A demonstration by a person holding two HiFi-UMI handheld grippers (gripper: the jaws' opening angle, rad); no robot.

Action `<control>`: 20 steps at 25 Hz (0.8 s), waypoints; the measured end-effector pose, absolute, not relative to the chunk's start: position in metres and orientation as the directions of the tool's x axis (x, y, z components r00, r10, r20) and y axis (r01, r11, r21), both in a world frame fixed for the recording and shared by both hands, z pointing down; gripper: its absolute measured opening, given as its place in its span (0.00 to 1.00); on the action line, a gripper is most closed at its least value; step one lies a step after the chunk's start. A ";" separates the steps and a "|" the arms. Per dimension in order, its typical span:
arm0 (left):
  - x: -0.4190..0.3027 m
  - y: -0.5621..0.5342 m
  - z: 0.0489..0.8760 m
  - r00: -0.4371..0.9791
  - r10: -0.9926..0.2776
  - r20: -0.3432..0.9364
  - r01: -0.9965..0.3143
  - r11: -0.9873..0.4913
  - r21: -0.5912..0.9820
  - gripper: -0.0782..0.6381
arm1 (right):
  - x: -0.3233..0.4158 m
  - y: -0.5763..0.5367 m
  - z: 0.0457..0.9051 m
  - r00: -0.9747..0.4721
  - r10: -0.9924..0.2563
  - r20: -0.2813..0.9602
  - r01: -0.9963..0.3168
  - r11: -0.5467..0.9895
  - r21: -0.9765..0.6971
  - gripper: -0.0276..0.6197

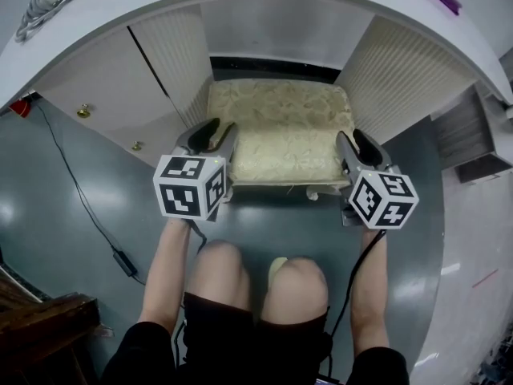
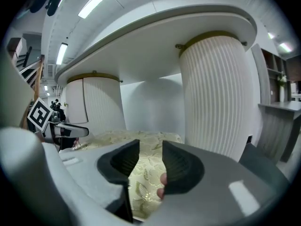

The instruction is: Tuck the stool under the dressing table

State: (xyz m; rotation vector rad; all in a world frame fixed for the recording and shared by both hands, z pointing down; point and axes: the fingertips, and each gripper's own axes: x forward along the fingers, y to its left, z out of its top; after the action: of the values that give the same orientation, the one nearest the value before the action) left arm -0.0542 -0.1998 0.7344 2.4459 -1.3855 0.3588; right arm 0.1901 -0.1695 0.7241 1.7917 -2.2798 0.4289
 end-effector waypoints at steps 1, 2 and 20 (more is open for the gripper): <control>-0.053 -0.198 0.734 0.503 -0.788 0.355 -0.862 -0.486 0.143 0.29 | 0.189 -0.168 0.723 -0.238 -0.913 0.332 -0.971 0.218 -0.096 0.28; -0.052 -0.197 0.733 0.503 -0.790 0.350 -0.862 -0.486 0.143 0.28 | 0.188 -0.166 0.722 -0.236 -0.916 0.324 -0.972 0.216 -0.096 0.26; -0.054 -0.196 0.731 0.429 -0.844 0.322 -0.901 -0.425 0.086 0.12 | 0.187 -0.160 0.728 -0.239 -0.931 0.274 -0.971 0.236 -0.046 0.05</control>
State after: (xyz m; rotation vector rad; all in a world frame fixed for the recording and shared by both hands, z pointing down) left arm -0.0539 -0.1964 0.7312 2.4384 -1.5206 0.3371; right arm 0.1873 -0.1598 0.7278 1.8071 -2.3138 0.3072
